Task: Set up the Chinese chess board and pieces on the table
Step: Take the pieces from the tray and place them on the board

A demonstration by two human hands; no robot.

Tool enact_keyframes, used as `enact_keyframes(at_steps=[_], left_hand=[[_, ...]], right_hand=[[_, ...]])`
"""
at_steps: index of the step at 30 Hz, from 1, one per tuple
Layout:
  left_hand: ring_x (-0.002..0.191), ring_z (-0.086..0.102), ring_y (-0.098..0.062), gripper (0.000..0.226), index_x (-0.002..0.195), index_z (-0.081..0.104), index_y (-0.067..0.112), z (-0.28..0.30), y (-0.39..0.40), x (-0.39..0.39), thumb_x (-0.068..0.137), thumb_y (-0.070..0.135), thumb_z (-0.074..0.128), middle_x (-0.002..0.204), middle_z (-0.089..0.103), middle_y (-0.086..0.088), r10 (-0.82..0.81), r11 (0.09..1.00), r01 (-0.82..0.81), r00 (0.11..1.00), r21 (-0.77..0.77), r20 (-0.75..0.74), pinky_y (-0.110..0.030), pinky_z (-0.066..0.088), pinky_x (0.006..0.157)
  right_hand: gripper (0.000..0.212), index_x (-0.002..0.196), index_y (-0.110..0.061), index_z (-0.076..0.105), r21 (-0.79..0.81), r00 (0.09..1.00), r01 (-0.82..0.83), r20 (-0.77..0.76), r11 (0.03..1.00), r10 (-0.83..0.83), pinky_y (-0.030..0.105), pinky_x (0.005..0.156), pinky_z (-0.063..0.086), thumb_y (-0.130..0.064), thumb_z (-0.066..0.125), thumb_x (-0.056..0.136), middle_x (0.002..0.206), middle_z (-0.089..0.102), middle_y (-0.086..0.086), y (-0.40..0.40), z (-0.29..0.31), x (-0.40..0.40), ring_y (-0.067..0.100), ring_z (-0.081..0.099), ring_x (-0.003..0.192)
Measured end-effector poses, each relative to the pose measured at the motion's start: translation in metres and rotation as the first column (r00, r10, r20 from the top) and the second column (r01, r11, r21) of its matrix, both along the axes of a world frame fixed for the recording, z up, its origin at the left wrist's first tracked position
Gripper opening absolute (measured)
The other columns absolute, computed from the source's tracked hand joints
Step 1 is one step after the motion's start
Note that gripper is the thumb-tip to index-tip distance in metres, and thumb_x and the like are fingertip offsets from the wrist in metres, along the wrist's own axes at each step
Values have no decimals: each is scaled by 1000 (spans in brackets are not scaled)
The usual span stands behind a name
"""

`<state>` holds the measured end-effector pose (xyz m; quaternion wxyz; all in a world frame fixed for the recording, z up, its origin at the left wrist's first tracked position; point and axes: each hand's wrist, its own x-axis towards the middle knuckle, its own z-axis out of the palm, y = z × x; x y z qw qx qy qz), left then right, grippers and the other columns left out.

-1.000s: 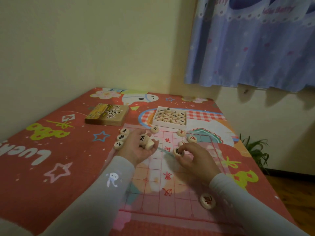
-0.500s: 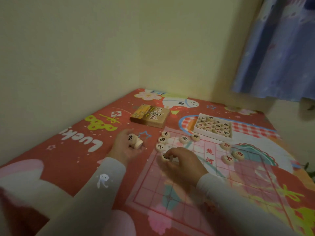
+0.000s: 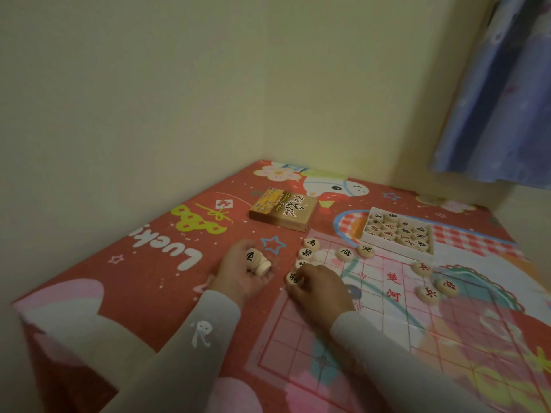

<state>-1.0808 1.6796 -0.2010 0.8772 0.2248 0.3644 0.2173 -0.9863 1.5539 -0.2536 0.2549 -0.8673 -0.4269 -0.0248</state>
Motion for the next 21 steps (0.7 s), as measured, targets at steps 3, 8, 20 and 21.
enact_keyframes(at_steps=[3,8,20,21], left_hand=[[61,50,-25,15,82,51,3,0,1,0,88,16,55,76,48,-14,-1,1000,1,1000,10,-5,-31,48,59],[62,48,-23,16,77,50,2,5,-11,7,87,13,56,72,48,-12,-71,997,71,997,20,-1,-29,52,52],[59,54,-19,27,77,55,12,9,-65,50,95,32,51,63,52,-4,-391,914,397,917,87,-80,-27,50,56],[60,54,-19,28,78,54,13,8,-69,53,95,35,51,66,52,-3,-400,911,406,913,79,-79,-28,49,58]], right_hand=[[21,97,-24,64,41,999,-28,-32,999,30,30,77,41,-41,59,86,97,56,-3,-5,4,1,18,53,93],[13,94,-22,66,234,994,-65,-76,970,85,26,78,44,-32,63,87,93,55,-8,-18,21,3,11,56,88],[25,103,-27,67,294,981,-172,-41,940,192,19,80,44,-30,74,78,99,63,-10,-48,51,6,6,55,94],[26,103,-27,67,283,984,-166,-21,945,179,22,80,45,-31,73,78,99,65,-9,-53,51,8,7,56,93]])
